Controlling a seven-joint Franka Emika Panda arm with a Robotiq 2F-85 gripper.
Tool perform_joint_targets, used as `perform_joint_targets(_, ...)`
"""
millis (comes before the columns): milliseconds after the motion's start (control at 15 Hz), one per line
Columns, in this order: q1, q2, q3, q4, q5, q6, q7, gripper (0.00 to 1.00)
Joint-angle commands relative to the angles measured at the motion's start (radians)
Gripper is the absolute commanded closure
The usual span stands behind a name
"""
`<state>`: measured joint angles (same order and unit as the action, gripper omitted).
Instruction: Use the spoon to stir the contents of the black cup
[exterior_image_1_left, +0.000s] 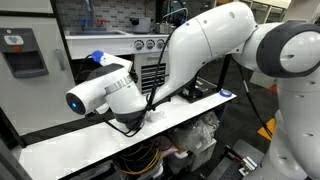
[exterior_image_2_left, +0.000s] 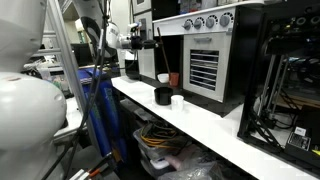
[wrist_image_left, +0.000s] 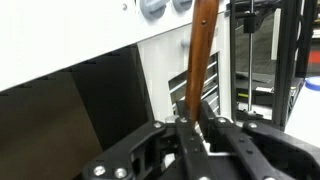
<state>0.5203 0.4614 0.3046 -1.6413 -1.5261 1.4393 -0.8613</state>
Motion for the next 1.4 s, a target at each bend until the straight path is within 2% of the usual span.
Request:
perform_joint_targets(0, -0.026, -0.111, 0.026, -0.054, 0.027, 0.021, -0.001, 0.96)
perform_joint_targets(200, -0.05, -0.174, 0.048, -0.062, 0.115, 0.07, -0.006, 0.96)
perform_joint_targets(400, -0.094, -0.239, 0.066, -0.07, 0.281, 0.166, -0.025, 0.96)
perform_joint_targets(800, -0.182, -0.327, 0.047, -0.09, 0.638, 0.354, -0.125, 0.96)
perform_joint_targets(1067, -0.206, -0.328, 0.036, -0.082, 0.853, 0.378, -0.176, 0.96)
perform_joint_targets(1333, -0.196, -0.305, 0.027, -0.07, 0.971, 0.332, -0.102, 0.96)
